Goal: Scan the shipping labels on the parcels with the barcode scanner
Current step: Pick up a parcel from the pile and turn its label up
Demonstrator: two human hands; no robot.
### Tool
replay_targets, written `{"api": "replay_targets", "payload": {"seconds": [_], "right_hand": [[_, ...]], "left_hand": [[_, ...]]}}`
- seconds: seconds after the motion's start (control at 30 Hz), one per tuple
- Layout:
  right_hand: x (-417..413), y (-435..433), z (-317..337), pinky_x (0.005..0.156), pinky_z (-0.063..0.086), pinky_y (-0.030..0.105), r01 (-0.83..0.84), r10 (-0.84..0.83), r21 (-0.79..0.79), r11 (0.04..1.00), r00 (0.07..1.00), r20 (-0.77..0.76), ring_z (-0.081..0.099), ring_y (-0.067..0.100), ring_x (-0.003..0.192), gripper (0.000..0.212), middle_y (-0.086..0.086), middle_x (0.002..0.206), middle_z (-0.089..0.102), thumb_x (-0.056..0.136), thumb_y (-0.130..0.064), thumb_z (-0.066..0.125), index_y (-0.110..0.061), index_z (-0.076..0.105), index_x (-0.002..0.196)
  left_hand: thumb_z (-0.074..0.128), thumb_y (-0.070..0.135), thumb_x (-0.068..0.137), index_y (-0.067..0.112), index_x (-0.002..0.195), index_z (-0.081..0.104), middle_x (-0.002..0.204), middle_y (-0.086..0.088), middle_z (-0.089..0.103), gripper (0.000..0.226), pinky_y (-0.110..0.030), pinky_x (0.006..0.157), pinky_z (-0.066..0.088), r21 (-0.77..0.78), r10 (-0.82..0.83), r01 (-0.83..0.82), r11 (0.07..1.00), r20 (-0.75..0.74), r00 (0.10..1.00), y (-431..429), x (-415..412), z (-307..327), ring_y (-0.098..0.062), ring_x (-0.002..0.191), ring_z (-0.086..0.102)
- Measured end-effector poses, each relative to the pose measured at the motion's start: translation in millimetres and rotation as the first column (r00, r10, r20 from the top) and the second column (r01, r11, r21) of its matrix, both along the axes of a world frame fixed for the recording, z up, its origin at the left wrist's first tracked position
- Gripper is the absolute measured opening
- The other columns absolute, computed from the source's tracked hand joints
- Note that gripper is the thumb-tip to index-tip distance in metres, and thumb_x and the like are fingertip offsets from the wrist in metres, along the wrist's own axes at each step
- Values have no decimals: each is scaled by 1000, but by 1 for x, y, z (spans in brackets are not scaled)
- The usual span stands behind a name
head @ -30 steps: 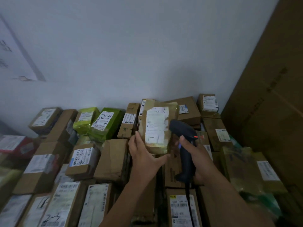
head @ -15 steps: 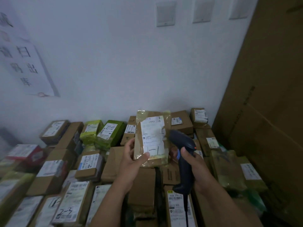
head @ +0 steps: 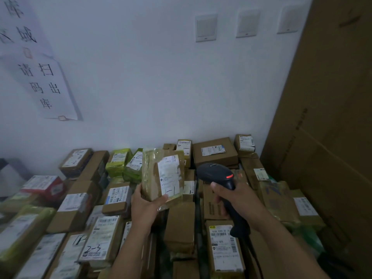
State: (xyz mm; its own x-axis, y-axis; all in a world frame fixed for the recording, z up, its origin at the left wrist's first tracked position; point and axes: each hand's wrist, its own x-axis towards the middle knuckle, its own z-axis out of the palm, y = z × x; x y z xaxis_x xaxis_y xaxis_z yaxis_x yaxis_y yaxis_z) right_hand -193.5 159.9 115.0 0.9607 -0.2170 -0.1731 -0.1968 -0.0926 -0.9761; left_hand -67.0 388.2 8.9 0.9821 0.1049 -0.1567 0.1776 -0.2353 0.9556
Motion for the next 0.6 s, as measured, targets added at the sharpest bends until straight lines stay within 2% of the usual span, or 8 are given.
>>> {"api": "replay_targets", "payload": {"seconds": [0.13,0.27,0.43,0.6], "right_hand": [[-5,1,6,49,47,28,-47,47,1,999,999,-14,55,20,47,34,10,54,60,92,-32,63,-8,65,68],[-6,3,4,51,48,30,-66,67,18,998,997,-43,56,21,49,33,14,65,63,90,-34,65,-6,63,72],[-4,5,4,50,49,29,-68,69,20,997,996,-49,57,20,50,29,11,67,64,91,-32,65,-7,63,75],[-3,1,0,49,49,28,-78,80,25,997,995,-64,57,20,49,31,11,65,63,91,-33,64,-6,63,77]], "left_hand": [[90,54,35,30,145,37,137,-1,54,125,-51,96,53,-19,22,-22,1000,0,1000,4,-6,3,-25,120,57],[87,56,34,30,145,36,137,0,53,125,-53,97,52,-8,24,-24,1000,6,1000,3,-8,4,-26,123,54],[92,49,42,31,145,37,139,-1,51,118,-54,98,51,18,20,-20,1000,6,1000,5,-8,1,-26,124,54],[87,69,32,35,139,42,136,3,54,122,-53,96,52,85,-1,1,996,6,1000,4,0,-17,-23,122,55]]}}
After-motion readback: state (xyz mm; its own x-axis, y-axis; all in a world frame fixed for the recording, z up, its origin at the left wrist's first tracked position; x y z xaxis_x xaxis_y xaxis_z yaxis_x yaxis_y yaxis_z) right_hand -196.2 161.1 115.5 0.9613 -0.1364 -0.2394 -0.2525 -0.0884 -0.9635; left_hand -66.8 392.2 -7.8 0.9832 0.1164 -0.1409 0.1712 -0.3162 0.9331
